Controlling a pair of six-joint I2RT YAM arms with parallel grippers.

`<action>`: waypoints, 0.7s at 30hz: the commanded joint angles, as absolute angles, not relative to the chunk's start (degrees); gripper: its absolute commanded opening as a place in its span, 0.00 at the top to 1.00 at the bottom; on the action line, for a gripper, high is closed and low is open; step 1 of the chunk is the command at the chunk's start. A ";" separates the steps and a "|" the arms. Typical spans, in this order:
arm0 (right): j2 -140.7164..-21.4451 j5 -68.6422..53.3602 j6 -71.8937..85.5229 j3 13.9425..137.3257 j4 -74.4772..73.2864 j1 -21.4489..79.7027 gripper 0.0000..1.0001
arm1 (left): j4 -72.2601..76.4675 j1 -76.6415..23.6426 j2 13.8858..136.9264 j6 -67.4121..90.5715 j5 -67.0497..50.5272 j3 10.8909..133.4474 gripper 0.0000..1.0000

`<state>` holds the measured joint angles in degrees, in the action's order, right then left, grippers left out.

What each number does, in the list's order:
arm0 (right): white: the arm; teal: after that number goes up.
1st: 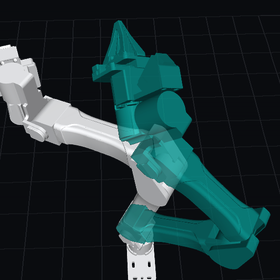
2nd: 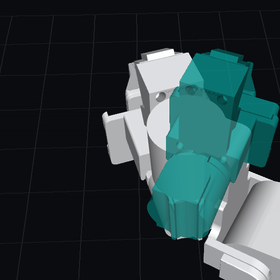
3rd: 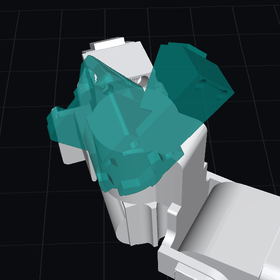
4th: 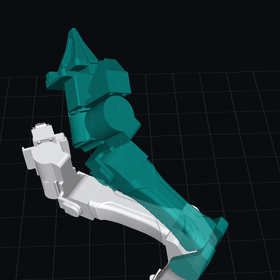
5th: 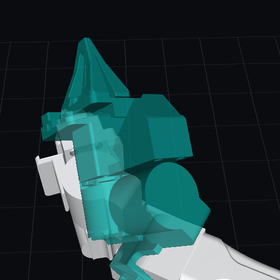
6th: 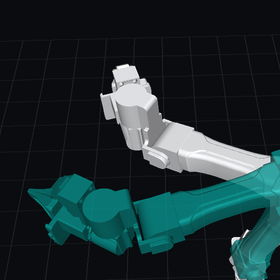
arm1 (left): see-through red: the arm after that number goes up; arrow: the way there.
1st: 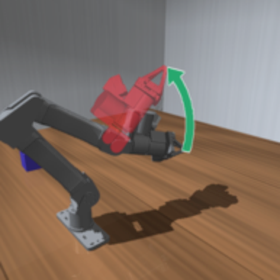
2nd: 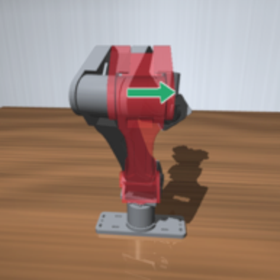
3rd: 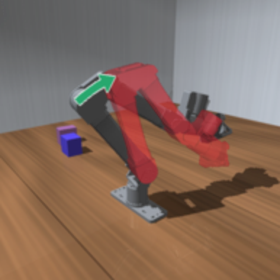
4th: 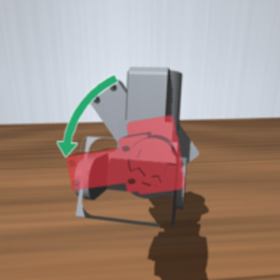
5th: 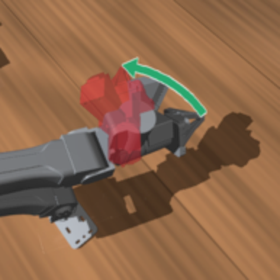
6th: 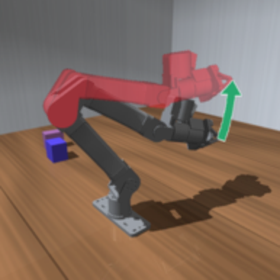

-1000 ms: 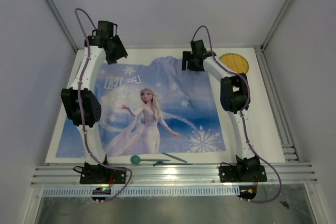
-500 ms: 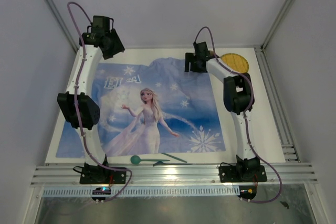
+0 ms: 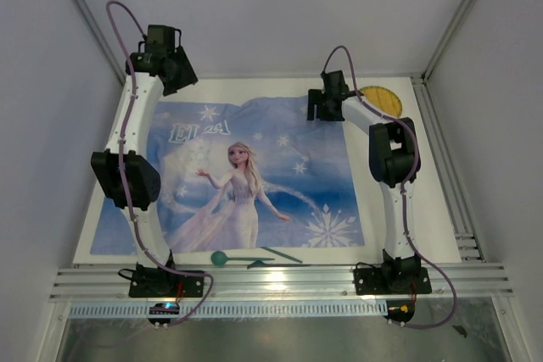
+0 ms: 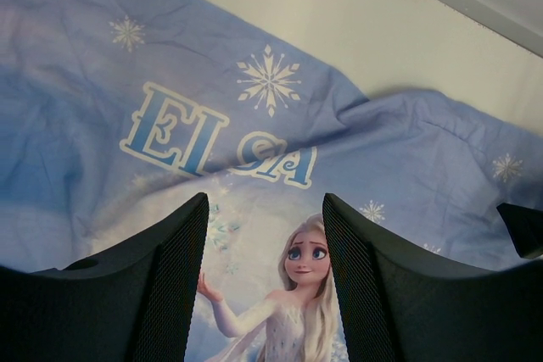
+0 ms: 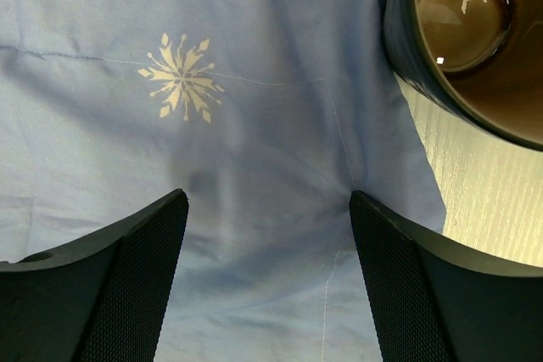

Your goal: Set the dinner table for one person

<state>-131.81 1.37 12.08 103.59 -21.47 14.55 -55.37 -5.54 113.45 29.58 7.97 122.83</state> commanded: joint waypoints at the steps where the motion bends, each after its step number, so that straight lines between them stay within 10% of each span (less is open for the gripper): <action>1: -128.24 1.93 11.16 102.22 -22.76 14.33 0.19 | -55.99 -4.83 109.34 28.74 8.97 125.42 0.41; 21: -123.75 2.02 10.55 95.72 -21.27 14.24 0.19 | -55.72 -1.06 109.34 28.47 11.52 120.68 0.42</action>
<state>-127.59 1.58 10.85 97.03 -20.80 14.50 -55.59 -2.87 111.85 29.32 9.65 122.15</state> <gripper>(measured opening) 0.811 0.589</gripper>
